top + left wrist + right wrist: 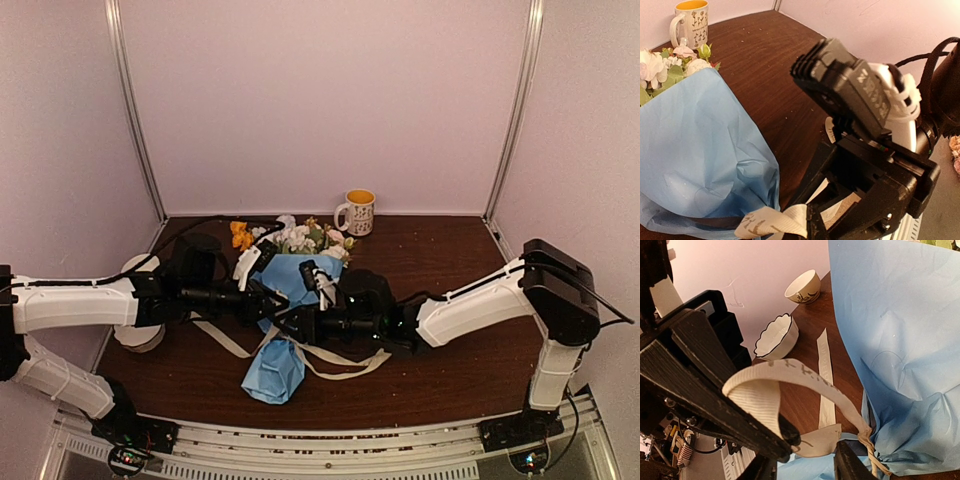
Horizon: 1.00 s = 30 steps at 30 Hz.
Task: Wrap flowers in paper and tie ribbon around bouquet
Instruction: Cross the half-tied ribbon over the folded bouquet.
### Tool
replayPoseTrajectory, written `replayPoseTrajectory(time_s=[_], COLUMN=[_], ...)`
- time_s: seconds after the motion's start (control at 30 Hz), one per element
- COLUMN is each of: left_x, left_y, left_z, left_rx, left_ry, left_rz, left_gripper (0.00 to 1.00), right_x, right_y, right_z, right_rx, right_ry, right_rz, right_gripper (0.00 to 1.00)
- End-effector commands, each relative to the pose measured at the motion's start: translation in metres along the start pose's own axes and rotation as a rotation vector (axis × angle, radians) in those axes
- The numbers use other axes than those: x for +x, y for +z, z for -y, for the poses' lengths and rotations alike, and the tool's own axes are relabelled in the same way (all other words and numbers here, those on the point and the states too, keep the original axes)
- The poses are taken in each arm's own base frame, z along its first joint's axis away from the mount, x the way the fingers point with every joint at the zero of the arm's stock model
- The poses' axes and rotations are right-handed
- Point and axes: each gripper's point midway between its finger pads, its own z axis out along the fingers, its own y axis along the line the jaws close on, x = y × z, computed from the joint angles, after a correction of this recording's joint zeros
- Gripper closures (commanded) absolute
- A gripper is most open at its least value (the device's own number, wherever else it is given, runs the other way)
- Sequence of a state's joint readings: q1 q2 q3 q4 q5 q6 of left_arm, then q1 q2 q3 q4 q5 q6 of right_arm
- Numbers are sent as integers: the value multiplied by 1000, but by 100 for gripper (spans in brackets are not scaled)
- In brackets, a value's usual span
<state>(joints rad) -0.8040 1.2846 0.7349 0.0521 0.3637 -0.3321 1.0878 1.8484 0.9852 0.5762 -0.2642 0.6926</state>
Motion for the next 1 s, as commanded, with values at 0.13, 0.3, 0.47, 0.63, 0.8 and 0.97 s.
replayPoseTrajectory(time_s=[0.13, 0.3, 0.47, 0.63, 0.8, 0.97], left_x=[-12, -12, -12, -8, 0, 2], left_y=[-7, -8, -10, -20, -46, -63], left_z=[5, 6, 3, -15, -32, -32], left_rx=[25, 25, 13, -81, -231, -269], left_ry=[4, 4, -1, 37, 97, 106], left_rz=[63, 64, 66, 12, -72, -58], left_gripper=[100, 100, 100, 74, 39, 36], right_x=[-11, -11, -16, -15, -17, -23], right_y=[9, 11, 6, 2, 0, 0], right_z=[0, 1, 4, 5, 10, 9], right_rx=[-8, -26, -44, -23, -2, 1], right_ry=[-1, 13, 31, -1, -22, -53], right_rz=[34, 40, 67, 51, 33, 17], right_gripper=[70, 90, 100, 100, 100, 100])
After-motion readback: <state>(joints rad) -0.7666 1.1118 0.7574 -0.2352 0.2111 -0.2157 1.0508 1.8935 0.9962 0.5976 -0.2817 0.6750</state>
